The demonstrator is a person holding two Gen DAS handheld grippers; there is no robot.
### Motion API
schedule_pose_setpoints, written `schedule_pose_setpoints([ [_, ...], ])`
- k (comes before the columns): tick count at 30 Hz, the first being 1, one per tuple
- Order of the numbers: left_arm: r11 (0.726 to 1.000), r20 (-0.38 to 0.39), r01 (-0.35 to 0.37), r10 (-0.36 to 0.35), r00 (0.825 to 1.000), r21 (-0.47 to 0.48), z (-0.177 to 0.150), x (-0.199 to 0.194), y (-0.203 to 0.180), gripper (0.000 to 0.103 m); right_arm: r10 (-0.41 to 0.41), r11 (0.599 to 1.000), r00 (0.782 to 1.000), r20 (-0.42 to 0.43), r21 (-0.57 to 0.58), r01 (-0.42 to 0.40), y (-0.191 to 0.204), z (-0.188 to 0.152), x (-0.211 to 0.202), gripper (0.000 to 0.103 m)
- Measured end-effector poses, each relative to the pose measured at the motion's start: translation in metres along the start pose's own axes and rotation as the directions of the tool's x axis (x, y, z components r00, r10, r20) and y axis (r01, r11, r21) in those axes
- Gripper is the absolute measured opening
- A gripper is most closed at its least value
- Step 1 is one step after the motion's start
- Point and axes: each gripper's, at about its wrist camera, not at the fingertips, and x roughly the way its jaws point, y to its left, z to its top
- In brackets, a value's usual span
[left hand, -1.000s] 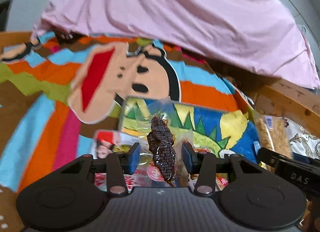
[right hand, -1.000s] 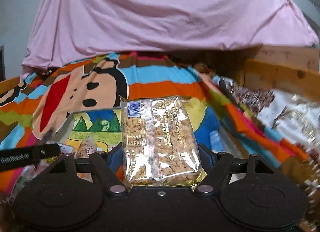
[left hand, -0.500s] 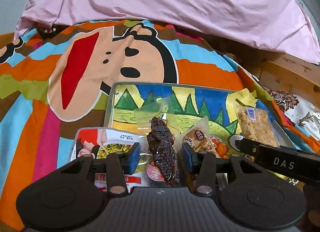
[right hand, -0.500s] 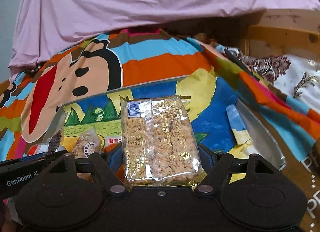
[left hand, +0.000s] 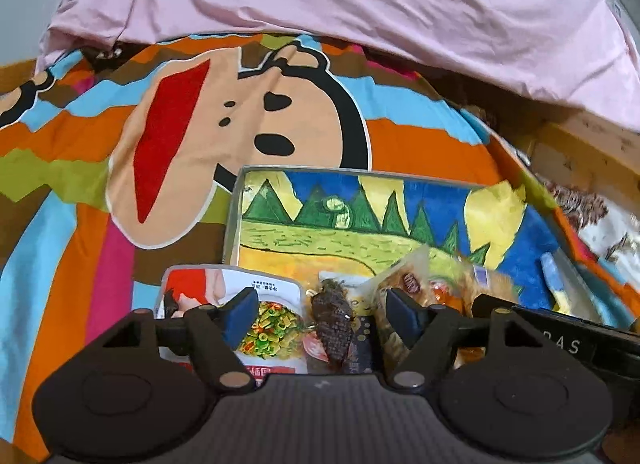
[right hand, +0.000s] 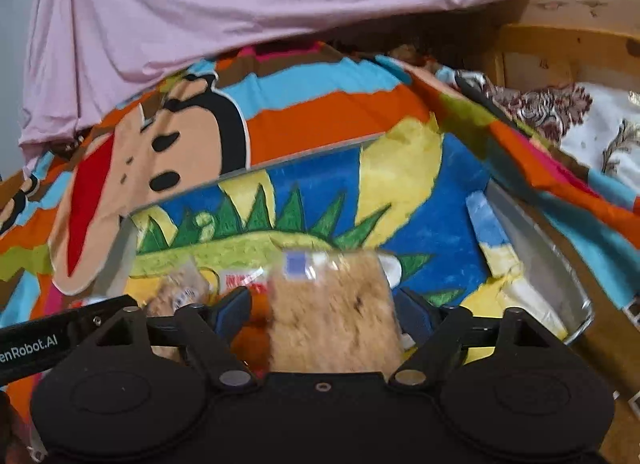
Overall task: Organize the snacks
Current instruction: 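Lower both held snacks into the dinosaur tray and open both tools, then raise both tools out of the tray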
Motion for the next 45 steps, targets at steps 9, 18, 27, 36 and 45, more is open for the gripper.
schedule_pose_setpoints([
  [9, 1.000, 0.120, 0.002, 0.000, 0.993, -0.014, 0.025, -0.066, 0.000, 0.095, 0.053, 0.998, 0.987, 0.153, -0.034, -0.048, 0.002, 0.035, -0.074, 0.097],
  [18, 1.000, 0.241, -0.009, 0.013, 0.970, -0.018, 0.046, -0.157, -0.003, 0.102, 0.105, 0.994, 0.948, 0.300, -0.047, -0.096, 0.000, 0.057, -0.181, 0.102],
  [27, 1.000, 0.309, -0.021, 0.017, 0.951, 0.009, 0.047, -0.235, -0.013, 0.102, 0.134, 0.991, 0.926, 0.353, -0.046, -0.126, -0.012, 0.042, -0.259, 0.102],
  [36, 0.999, 0.306, -0.037, 0.030, 0.952, 0.019, 0.018, -0.278, -0.021, 0.102, 0.147, 0.989, 0.924, 0.354, -0.072, -0.130, -0.021, 0.019, -0.305, 0.102],
  [45, 0.993, 0.300, -0.071, 0.041, 0.953, 0.090, -0.017, -0.308, -0.029, 0.102, 0.148, 0.986, 0.933, 0.329, -0.118, -0.114, -0.022, -0.016, -0.335, 0.102],
])
